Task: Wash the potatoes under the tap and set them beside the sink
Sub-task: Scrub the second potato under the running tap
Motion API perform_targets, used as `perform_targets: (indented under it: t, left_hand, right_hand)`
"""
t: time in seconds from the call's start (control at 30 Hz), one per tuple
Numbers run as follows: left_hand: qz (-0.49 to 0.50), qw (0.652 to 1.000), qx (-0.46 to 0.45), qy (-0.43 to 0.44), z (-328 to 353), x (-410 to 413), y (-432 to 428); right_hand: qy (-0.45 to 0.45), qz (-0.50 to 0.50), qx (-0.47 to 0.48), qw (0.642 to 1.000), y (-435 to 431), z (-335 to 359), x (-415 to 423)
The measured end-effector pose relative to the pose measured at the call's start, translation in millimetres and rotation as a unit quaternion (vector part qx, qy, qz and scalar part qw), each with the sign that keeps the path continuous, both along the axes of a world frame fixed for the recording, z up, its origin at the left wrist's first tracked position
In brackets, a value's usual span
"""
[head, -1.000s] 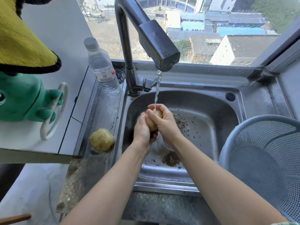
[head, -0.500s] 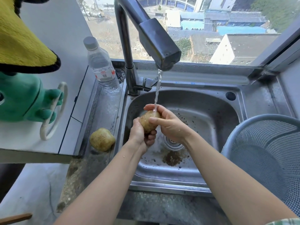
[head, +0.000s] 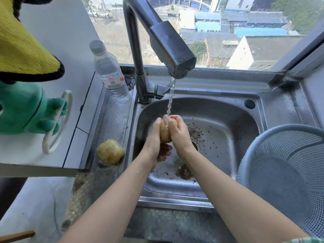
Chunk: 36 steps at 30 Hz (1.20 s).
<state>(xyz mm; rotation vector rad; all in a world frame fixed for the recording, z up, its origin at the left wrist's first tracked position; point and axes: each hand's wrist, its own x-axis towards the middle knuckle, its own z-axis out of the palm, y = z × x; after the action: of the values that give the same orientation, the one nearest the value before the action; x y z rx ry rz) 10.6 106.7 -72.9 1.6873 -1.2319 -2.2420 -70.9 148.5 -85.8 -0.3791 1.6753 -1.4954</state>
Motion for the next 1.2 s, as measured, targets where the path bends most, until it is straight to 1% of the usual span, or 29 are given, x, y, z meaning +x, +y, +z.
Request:
perform_targets:
  t: [0.07, 0.13, 0.17, 0.23, 0.27, 0.33, 0.43, 0.5, 0.6, 0.67, 0.77, 0.8, 0.83, 0.9, 0.93, 0.97, 1.0, 1.07, 1.1, 1.13, 1.17, 1.2]
  left_hand:
    - [0.016, 0.996, -0.091, -0.021, 0, -3, 5]
    - [0.057, 0.99, -0.13, -0.019, -2, -6, 10]
    - [0.081, 0.989, -0.121, -0.022, -3, -7, 11]
    - [0.127, 0.99, -0.059, -0.029, -1, -8, 9]
    - [0.134, 0.99, -0.03, -0.028, 0, -7, 8]
    - [0.13, 0.991, 0.003, -0.015, 0, -5, 8]
    - [0.132, 0.991, 0.026, -0.003, -1, -3, 6]
    - [0.137, 0.989, 0.047, -0.011, 0, -2, 2]
    - [0.132, 0.986, 0.096, -0.018, 5, 0, -2]
    - [0.13, 0.986, 0.103, -0.023, 5, 1, -3]
    - [0.145, 0.982, 0.12, -0.014, 6, -1, -3]
    - [0.146, 0.981, 0.129, -0.01, 6, -1, -4]
    - [0.147, 0.979, 0.14, -0.007, 6, -1, -5]
    - [0.146, 0.977, 0.158, -0.004, 5, 2, -5]
    - [0.145, 0.977, 0.155, -0.006, 5, 3, -4]
    - [0.143, 0.979, 0.147, -0.01, 5, 3, -3]
    - [0.142, 0.98, 0.135, -0.016, 4, 2, -2]
    - [0.145, 0.982, 0.118, -0.023, 6, -2, 0]
    - [0.149, 0.982, 0.116, -0.023, 8, -3, 0]
    - [0.156, 0.98, 0.121, -0.021, 9, -4, -1]
    - [0.165, 0.977, 0.134, -0.016, 9, -4, -3]
    - [0.174, 0.972, 0.155, -0.011, 9, -3, -5]
  right_hand:
    - [0.028, -0.016, 0.03, 0.999, -5, -3, -1]
    - [0.044, -0.019, 0.038, 0.998, -7, -5, -1]
    - [0.039, -0.015, 0.03, 0.999, -6, -4, -1]
    - [0.015, 0.02, -0.003, 1.0, -2, -2, -2]
    - [0.007, 0.048, -0.02, 0.999, 1, -3, -3]
    - [0.004, 0.076, -0.039, 0.996, 6, -5, -3]
    - [-0.015, 0.061, -0.033, 0.998, 3, -2, -3]
    - [-0.049, 0.065, -0.036, 0.996, 2, 2, -4]
    - [-0.125, 0.147, -0.082, 0.978, 7, 5, -14]
    - [-0.118, 0.182, -0.074, 0.973, 8, 7, -18]
    - [-0.079, 0.147, -0.06, 0.984, 6, 8, -16]
    - [-0.092, 0.146, -0.071, 0.983, 6, 7, -16]
    - [-0.123, 0.158, -0.087, 0.976, 8, 6, -19]
    - [-0.202, 0.198, -0.108, 0.953, 12, 6, -29]
    - [-0.213, 0.211, -0.103, 0.948, 12, 7, -31]
    - [-0.196, 0.214, -0.086, 0.953, 11, 8, -29]
    - [-0.153, 0.199, -0.06, 0.966, 7, 9, -24]
    - [-0.063, 0.129, -0.01, 0.99, -1, 11, -12]
    - [-0.038, 0.103, -0.002, 0.994, -4, 11, -8]
    - [-0.033, 0.096, -0.007, 0.995, -5, 10, -8]
    - [-0.053, 0.111, -0.029, 0.992, -5, 9, -12]
    - [-0.098, 0.143, -0.058, 0.983, -2, 8, -19]
